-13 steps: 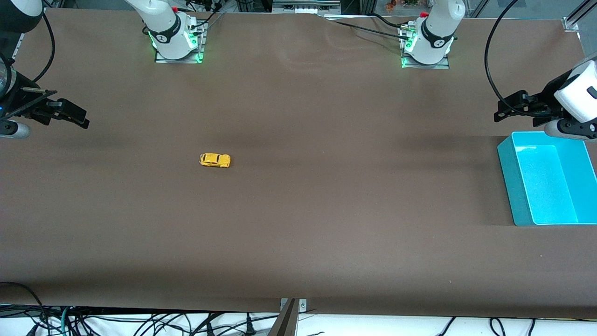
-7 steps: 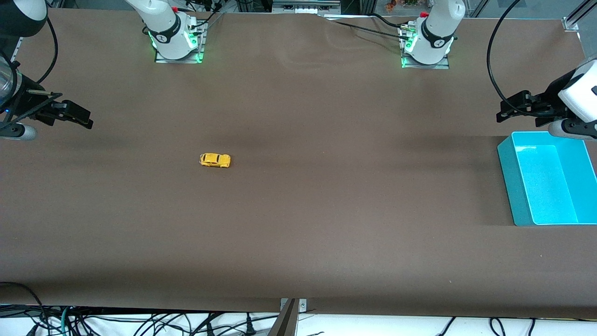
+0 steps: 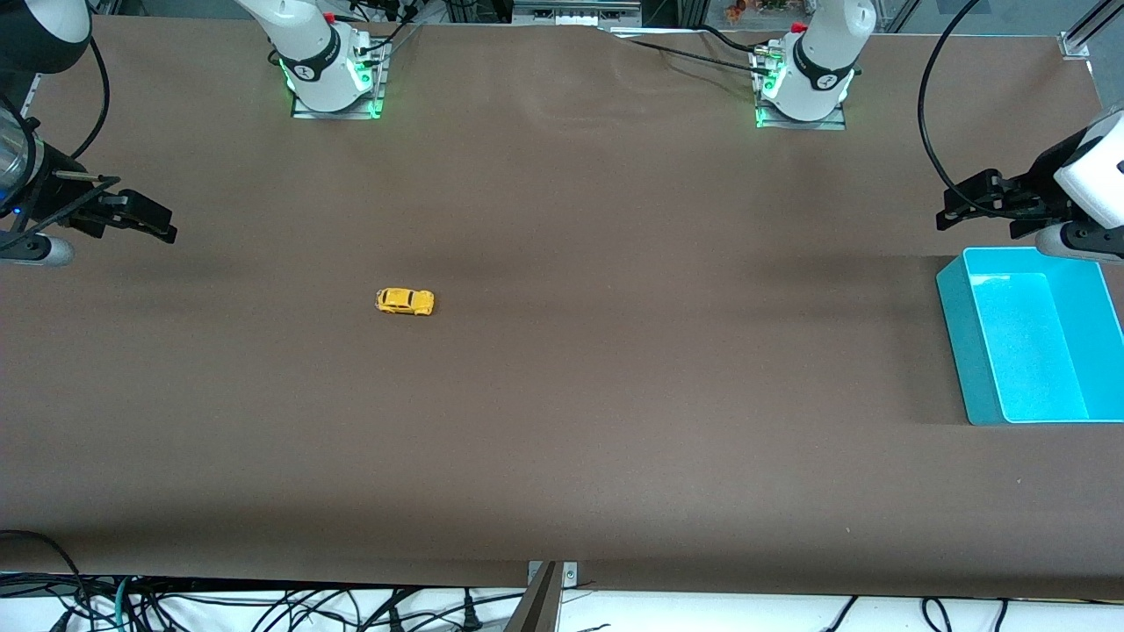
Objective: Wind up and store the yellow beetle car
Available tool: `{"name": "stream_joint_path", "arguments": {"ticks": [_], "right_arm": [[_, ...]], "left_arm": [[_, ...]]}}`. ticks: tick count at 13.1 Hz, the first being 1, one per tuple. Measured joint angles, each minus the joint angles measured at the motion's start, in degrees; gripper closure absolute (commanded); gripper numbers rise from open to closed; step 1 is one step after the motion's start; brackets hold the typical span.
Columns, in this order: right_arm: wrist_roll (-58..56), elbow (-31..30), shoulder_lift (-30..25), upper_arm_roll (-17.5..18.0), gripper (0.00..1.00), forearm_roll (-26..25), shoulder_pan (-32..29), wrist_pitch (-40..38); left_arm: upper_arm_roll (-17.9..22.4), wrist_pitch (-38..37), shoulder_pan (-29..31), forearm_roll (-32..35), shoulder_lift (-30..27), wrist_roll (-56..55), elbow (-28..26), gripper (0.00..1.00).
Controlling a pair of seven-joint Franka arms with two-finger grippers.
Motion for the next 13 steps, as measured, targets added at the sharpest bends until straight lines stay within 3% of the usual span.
{"name": "stream_joint_path", "arguments": {"ticks": [4, 8, 13], "right_arm": [[-2.32, -0.93, 0.13, 0.02, 0.00, 0.00, 0.02, -0.09], [-16.19, -4.00, 0.43, 1.00, 0.00, 0.21, 0.09, 1.01], [-29.52, -14.30, 2.74, 8.28, 0.00, 0.27, 0.52, 11.61]], "left_arm": [[0.00, 0.00, 0.00, 0.00, 0.00, 0.00, 0.00, 0.00], [0.00, 0.00, 0.01, 0.00, 0.02, 0.00, 0.02, 0.00], [0.00, 0.00, 0.03, 0.00, 0.10, 0.00, 0.06, 0.00]]}}
